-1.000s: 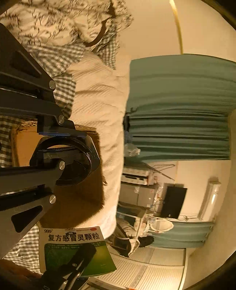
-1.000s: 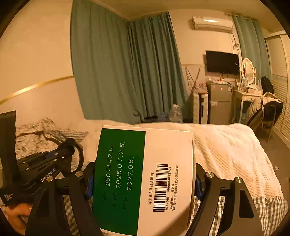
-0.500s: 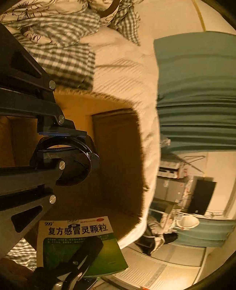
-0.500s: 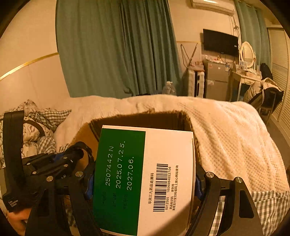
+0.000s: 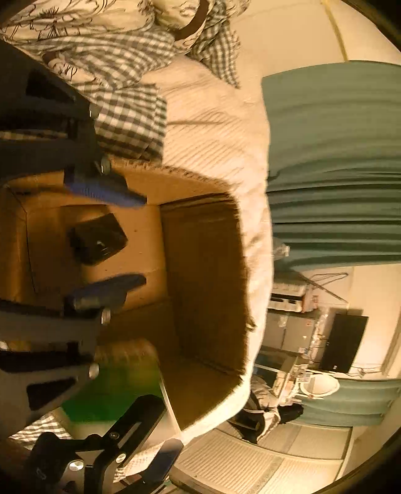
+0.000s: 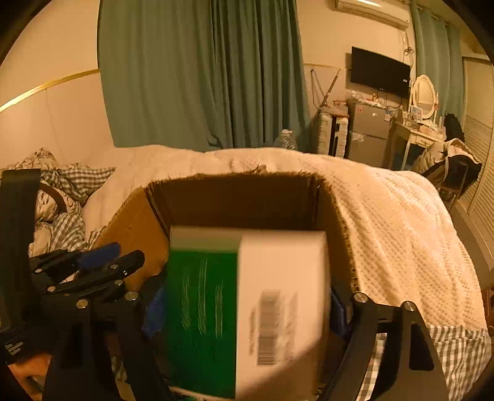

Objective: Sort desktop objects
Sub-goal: 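Release the medicine box and black pouch into the cardboard box with both grippers, then move both grippers back toward the pile of items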

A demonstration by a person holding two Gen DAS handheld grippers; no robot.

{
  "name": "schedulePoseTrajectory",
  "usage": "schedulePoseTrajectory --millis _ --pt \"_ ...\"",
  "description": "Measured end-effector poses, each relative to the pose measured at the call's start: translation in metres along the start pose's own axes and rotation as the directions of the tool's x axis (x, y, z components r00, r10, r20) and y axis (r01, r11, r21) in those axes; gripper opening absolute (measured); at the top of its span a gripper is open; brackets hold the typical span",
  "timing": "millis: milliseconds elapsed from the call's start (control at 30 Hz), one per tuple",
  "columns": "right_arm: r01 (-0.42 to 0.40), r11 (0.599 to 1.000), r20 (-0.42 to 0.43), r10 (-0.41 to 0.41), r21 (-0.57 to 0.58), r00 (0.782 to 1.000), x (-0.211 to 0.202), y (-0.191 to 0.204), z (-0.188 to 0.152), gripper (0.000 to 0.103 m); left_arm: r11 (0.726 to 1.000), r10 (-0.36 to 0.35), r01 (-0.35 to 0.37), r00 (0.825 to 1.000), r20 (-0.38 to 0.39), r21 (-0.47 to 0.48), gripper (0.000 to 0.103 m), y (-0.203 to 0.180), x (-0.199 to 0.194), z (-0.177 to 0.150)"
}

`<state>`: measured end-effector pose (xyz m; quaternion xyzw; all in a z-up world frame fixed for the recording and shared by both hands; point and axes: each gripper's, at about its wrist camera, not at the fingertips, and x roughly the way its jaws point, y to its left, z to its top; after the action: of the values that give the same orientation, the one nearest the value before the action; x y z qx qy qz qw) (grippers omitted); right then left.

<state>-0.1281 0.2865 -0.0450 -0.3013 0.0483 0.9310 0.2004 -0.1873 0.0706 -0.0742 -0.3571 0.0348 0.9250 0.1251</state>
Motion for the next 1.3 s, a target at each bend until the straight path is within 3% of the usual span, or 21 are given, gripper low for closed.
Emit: schedulePoseTrajectory --millis 200,300,467,633,700,967,1233,1300 --pt "0.002 1.000 0.062 -0.002 0.010 0.998 -0.030 -0.001 0.008 0.094 1.000 0.004 -0.003 0.998 0.058 -0.021 0.053 0.007 -0.033 0.006" --pt "0.003 1.000 0.084 -0.004 0.017 0.996 -0.043 -0.003 0.010 0.094 1.000 0.011 -0.009 0.995 0.098 -0.025 0.066 0.008 -0.049 0.008" --pt "-0.009 0.999 0.120 0.003 0.047 0.993 -0.064 -0.010 0.013 0.098 0.999 0.031 -0.026 0.989 0.142 -0.039 0.075 0.012 -0.071 0.009" --pt "-0.011 0.998 0.146 0.003 0.056 0.989 -0.086 -0.010 0.012 0.103 0.997 0.064 -0.052 0.979 0.193 -0.064 0.100 0.020 -0.098 0.009" --pt "0.000 0.998 0.154 -0.010 0.062 0.988 -0.094 -0.009 0.007 0.103 0.996 0.068 -0.055 0.975 0.214 -0.068 0.103 0.022 -0.111 0.009" --pt "-0.032 0.998 0.198 0.019 0.062 0.980 -0.128 -0.005 -0.002 0.103 0.995 0.058 -0.036 0.965 0.255 -0.089 0.103 0.028 -0.153 0.001" --pt "-0.064 0.996 0.184 0.052 0.057 0.981 -0.147 0.001 -0.012 0.103 0.995 0.089 -0.070 0.949 0.303 -0.074 0.103 0.027 -0.182 -0.013" --pt "-0.055 0.997 0.177 0.045 0.053 0.983 -0.151 0.004 -0.017 0.103 0.993 0.109 -0.091 0.952 0.287 -0.077 0.103 0.027 -0.180 -0.017"
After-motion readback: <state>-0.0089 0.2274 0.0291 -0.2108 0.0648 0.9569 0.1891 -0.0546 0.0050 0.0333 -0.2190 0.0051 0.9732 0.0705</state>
